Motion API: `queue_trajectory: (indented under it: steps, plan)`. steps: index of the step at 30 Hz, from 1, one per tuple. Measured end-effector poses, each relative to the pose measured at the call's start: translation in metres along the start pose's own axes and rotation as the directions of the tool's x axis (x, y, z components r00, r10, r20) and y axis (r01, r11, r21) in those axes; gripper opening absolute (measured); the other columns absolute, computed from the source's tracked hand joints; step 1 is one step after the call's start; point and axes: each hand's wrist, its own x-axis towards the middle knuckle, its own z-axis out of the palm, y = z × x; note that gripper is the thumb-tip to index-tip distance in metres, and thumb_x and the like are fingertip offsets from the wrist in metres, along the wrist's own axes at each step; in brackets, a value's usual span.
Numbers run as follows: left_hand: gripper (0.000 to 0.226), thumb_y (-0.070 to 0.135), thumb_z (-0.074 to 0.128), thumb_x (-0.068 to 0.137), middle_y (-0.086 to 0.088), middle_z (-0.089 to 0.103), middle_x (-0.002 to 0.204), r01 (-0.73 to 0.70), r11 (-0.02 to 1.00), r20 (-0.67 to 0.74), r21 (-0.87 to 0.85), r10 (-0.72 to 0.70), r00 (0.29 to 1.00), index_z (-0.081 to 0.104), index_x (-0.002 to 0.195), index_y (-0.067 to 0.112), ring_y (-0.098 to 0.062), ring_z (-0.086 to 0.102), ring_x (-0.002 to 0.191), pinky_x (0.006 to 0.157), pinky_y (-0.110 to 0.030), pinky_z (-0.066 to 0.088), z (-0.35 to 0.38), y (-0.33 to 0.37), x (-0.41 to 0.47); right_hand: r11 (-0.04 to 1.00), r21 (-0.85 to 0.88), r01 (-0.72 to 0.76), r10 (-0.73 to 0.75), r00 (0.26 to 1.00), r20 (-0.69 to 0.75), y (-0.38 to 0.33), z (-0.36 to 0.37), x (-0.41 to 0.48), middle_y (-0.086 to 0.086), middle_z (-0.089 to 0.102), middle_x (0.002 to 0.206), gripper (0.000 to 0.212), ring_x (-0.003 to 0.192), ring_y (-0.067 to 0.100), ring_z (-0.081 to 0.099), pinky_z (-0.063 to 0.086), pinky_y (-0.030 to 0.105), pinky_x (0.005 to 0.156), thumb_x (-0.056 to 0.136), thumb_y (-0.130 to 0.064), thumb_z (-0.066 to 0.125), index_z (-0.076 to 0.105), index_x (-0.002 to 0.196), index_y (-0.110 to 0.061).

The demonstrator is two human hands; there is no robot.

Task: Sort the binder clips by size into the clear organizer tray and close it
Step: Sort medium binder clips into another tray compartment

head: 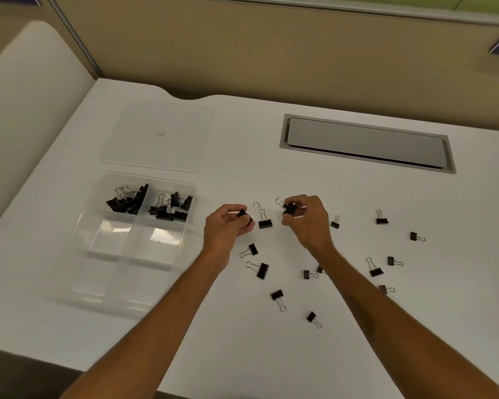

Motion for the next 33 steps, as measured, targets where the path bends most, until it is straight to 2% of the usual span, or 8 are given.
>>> queue_trajectory:
  steps: [3,8,13,17,22,27,30,33]
  plan:
    - [0.024,-0.005,0.065,0.087,-0.02,0.07,0.095,-0.023,1.0,0.022,-0.005,0.023,1.0,0.07,0.108,0.005,-0.032,0.073,0.089,0.092,-0.041,0.056,-0.006,0.0,-0.016,0.989,0.133,-0.057,0.049,0.997,0.064,-0.005,-0.01,-0.023,0.0,0.069,0.097,0.034,0.077,0.011,0.067,0.052,0.019,0.068,0.074,0.003,0.077,0.071,0.1,-0.018]
    - [0.028,-0.004,0.068,0.086,-0.024,0.072,0.1,-0.082,0.996,-0.022,-0.03,0.081,0.996,0.066,0.113,0.0,-0.034,0.072,0.093,0.088,-0.038,0.058,-0.025,-0.002,-0.047,0.965,0.255,-0.063,0.031,0.991,0.128,-0.018,-0.008,-0.055,0.001,0.074,0.086,0.027,0.08,0.02,0.073,0.059,0.029,0.078,0.077,0.001,0.074,0.074,0.098,-0.016]
    - [0.024,-0.007,0.071,0.082,-0.024,0.072,0.098,-0.105,0.992,-0.123,-0.066,0.096,0.988,0.067,0.106,-0.004,-0.035,0.072,0.092,0.084,-0.036,0.06,-0.054,-0.001,-0.074,0.923,0.378,-0.072,-0.009,0.978,0.208,-0.039,0.011,-0.077,0.006,0.071,0.083,0.017,0.077,0.03,0.073,0.061,0.031,0.074,0.087,0.001,0.068,0.073,0.1,-0.008]
    - [0.019,-0.001,0.069,0.085,-0.018,0.074,0.094,-0.118,0.992,-0.188,-0.046,0.107,0.976,0.07,0.104,0.003,-0.031,0.072,0.088,0.081,-0.036,0.06,-0.085,-0.001,-0.083,0.933,0.352,-0.071,-0.016,0.971,0.239,-0.059,0.037,-0.088,0.01,0.072,0.086,0.018,0.077,0.023,0.072,0.059,0.032,0.067,0.089,0.0,0.064,0.072,0.099,-0.012]
    - [0.016,-0.002,0.07,0.084,-0.013,0.073,0.091,-0.158,0.987,-0.277,-0.038,0.142,0.951,0.072,0.098,0.006,-0.026,0.071,0.084,0.082,-0.034,0.058,-0.134,0.006,-0.074,0.955,0.29,-0.058,-0.021,0.965,0.26,-0.084,0.082,-0.098,0.002,0.076,0.089,0.017,0.084,0.013,0.072,0.052,0.021,0.069,0.086,-0.006,0.071,0.075,0.1,-0.016]
    - [0.015,-0.007,0.072,0.079,-0.018,0.072,0.093,-0.135,0.989,-0.333,-0.061,0.107,0.937,0.067,0.09,0.002,-0.028,0.075,0.08,0.091,-0.042,0.057,-0.195,0.023,-0.051,0.945,0.311,-0.105,0.018,0.963,0.27,-0.114,0.135,-0.097,0.01,0.074,0.085,0.015,0.08,0.02,0.074,0.061,0.031,0.073,0.081,0.0,0.074,0.074,0.094,-0.008]
    - [0.019,-0.009,0.072,0.078,-0.018,0.07,0.097,-0.117,0.993,-0.34,-0.033,0.099,0.935,0.065,0.091,0.002,-0.029,0.075,0.082,0.09,-0.042,0.057,-0.232,0.037,-0.037,0.944,0.302,-0.134,0.046,0.958,0.282,-0.133,0.171,-0.094,0.011,0.072,0.089,0.024,0.085,0.025,0.073,0.062,0.035,0.078,0.08,0.006,0.071,0.072,0.101,-0.005]
    - [0.024,-0.013,0.07,0.077,-0.023,0.067,0.104,-0.109,0.994,-0.302,0.021,0.11,0.947,0.066,0.095,0.001,-0.034,0.073,0.086,0.086,-0.042,0.059,-0.267,0.046,-0.021,0.955,0.266,-0.129,0.05,0.957,0.286,-0.152,0.207,-0.091,0.01,0.07,0.091,0.031,0.087,0.026,0.072,0.062,0.031,0.078,0.081,0.007,0.071,0.072,0.108,-0.008]
